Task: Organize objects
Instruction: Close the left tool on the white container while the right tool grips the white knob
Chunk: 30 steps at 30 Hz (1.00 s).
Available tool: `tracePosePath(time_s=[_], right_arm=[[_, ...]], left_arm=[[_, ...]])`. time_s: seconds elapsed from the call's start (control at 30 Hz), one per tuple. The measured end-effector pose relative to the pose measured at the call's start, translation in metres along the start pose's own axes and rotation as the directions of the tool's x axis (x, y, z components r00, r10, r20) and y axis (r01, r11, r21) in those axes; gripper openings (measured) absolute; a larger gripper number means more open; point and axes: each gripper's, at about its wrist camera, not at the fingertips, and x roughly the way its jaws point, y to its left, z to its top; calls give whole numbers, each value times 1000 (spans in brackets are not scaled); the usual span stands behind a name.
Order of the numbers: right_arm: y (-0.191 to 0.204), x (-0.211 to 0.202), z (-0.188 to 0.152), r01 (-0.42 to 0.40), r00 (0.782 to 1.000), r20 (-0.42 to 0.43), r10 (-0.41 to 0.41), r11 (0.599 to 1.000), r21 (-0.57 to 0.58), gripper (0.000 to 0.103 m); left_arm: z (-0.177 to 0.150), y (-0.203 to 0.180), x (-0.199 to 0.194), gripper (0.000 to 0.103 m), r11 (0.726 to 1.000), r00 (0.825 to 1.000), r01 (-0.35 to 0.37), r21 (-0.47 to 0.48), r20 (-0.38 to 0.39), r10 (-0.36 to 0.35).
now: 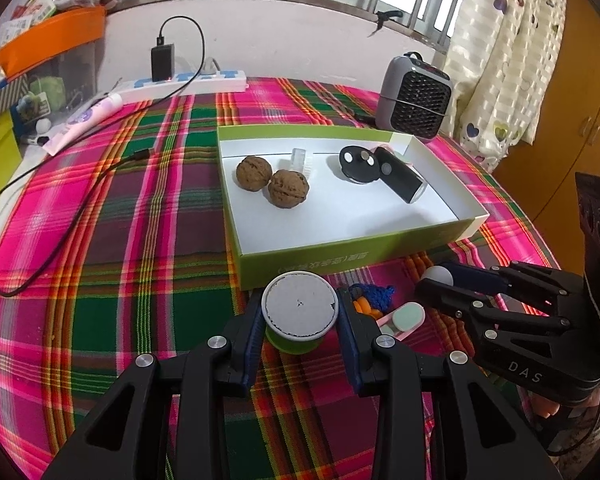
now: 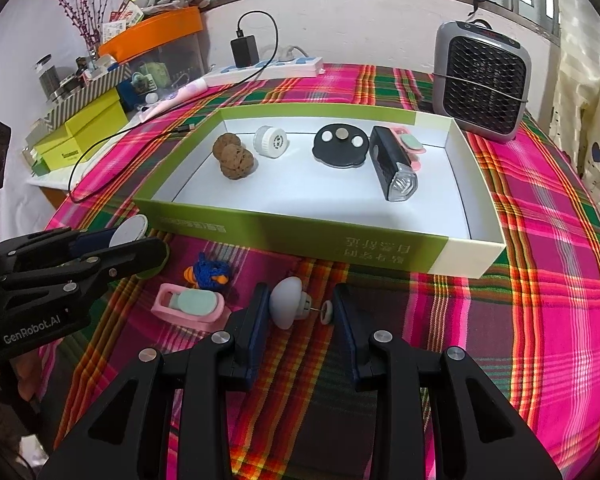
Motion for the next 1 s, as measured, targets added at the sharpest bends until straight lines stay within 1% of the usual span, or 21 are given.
tracePosePath(time_s=[0.67, 1.0], right_arm=[[1, -20, 5, -23, 999, 45, 24, 1000, -15, 33], [4, -29, 15, -32, 996, 80, 34, 999, -29, 33]], left_arm=[[5, -10, -18, 32, 1000, 999, 7, 20, 44, -8], [13, -10, -27, 32, 1000, 997, 15, 16, 73, -16]])
